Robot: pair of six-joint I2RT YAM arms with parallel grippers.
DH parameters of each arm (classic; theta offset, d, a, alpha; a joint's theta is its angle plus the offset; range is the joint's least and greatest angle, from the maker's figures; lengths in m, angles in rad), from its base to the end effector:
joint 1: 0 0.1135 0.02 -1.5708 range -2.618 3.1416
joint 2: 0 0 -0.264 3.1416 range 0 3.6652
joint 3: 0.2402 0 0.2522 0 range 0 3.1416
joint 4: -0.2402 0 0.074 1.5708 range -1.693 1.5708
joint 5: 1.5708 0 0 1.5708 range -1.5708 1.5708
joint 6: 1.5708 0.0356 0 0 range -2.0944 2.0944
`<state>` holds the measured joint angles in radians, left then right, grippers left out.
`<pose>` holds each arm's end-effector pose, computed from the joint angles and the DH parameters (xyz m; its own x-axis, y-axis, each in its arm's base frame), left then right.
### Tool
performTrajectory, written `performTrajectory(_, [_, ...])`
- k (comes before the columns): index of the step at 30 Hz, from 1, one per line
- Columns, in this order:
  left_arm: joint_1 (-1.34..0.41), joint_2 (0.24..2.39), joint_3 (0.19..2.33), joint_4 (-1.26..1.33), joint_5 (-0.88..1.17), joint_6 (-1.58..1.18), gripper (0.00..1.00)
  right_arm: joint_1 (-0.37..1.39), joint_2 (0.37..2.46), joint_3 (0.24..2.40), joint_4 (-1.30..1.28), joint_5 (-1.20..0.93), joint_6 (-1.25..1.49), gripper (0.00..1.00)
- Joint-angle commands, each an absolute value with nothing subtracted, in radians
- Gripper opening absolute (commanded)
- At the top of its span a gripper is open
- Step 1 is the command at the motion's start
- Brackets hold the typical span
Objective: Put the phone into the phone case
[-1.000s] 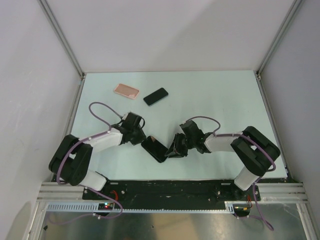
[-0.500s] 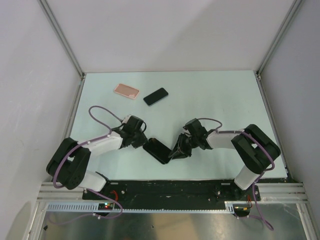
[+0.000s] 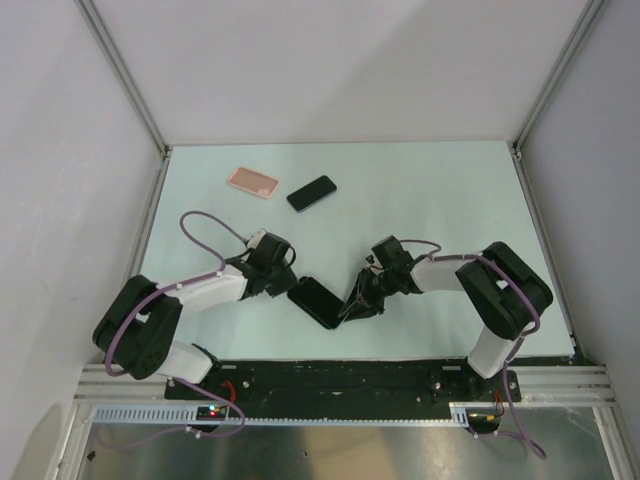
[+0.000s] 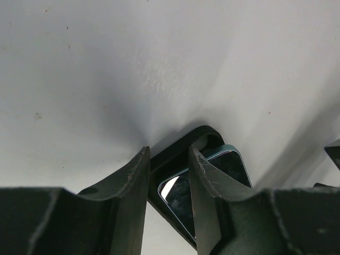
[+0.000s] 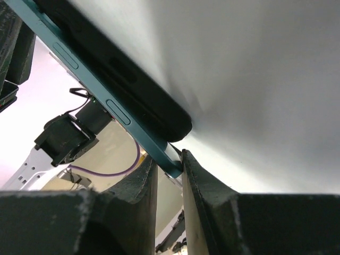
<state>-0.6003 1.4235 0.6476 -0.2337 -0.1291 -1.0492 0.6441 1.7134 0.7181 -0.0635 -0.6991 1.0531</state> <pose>0.2141 -0.1410 0.1534 -0.7848 -0.5047 -0.3597 -0.3547 0.8417 -0.4071 0.2188 0.1929 0.1137 -0.9634 0.1083 0.2450 0.2535 0.6641 0.7034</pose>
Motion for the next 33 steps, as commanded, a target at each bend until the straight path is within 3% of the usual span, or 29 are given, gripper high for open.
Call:
performTrajectory(1, [-0.621, 1.403, 0.629, -0.163, -0.117, -1.061, 0.39, 0.643, 1.778, 0.734, -0.121, -0.745, 1.097, 0.15])
performTrajectory(5, [-0.620, 1.386, 0.624, -0.142, -0.127, -1.045, 0.42, 0.630, 1.787, 0.757, -0.147, -0.747, 1.072, 0.20])
performTrajectory(15, [-0.584, 1.329, 0.672, -0.146, -0.133, -0.933, 0.55, 0.622, 1.733, 0.792, -0.241, -0.650, 1.005, 0.47])
performTrajectory(22, [-0.585, 1.405, 0.755, -0.181, -0.041, -0.775, 0.59, 0.633, 1.666, 0.801, -0.279, -0.551, 0.956, 0.54])
performTrajectory(33, [-0.620, 1.492, 0.926, -0.427, -0.122, -0.565, 0.60, 0.781, 1.444, 0.802, -0.300, -0.137, 0.837, 0.61])
